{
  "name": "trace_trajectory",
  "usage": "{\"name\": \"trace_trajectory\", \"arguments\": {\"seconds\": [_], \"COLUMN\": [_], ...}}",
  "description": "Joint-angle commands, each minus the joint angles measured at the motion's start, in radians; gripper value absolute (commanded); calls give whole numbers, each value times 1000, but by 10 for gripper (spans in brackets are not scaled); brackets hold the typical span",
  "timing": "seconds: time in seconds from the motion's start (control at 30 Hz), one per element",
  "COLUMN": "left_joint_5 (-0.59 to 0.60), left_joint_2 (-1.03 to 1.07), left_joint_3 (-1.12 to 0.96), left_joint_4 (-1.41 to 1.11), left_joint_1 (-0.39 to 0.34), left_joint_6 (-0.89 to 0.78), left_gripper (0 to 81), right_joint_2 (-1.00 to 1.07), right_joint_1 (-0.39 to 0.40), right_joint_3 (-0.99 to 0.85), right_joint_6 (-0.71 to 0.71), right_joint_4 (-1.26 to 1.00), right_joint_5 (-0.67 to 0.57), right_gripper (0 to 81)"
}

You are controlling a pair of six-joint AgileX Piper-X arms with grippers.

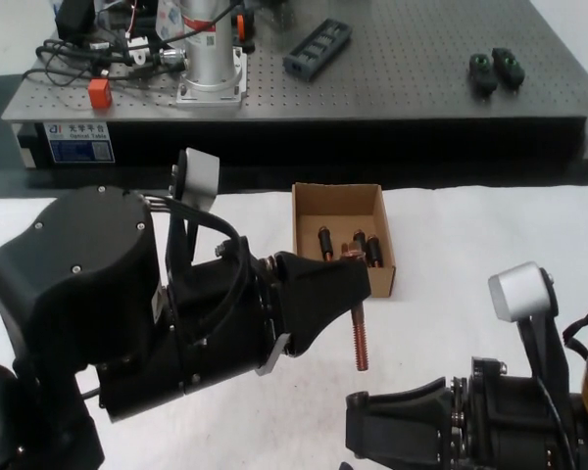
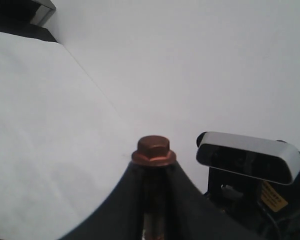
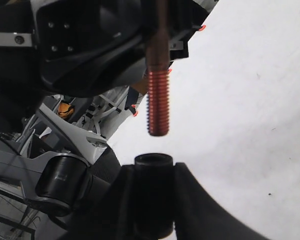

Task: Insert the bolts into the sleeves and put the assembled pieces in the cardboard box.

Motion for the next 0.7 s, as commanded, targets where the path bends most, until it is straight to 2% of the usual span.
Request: {"name": "trace_trajectory", "arguments": {"seconds": [0.0, 0.4, 0.67], "left_joint_5": [-1, -1, 18], "left_joint_2": [-2, -2, -2], "left_joint_3": [-1, -1, -1], "left_joint_4": [-19, -12, -12], "left_joint_1": [-2, -2, -2], "left_joint_6": [29, 42, 42], "left_gripper": [3, 6, 6], "right_joint_2": [-8, -8, -8], "right_joint_1": [0, 0, -2], "right_joint_3": [1, 1, 1], "right_joint_6": [-5, -23, -44], "right_joint_4": [-4, -71, -99], "right_joint_5": [9, 113, 113], "right_gripper": [29, 29, 29]}}
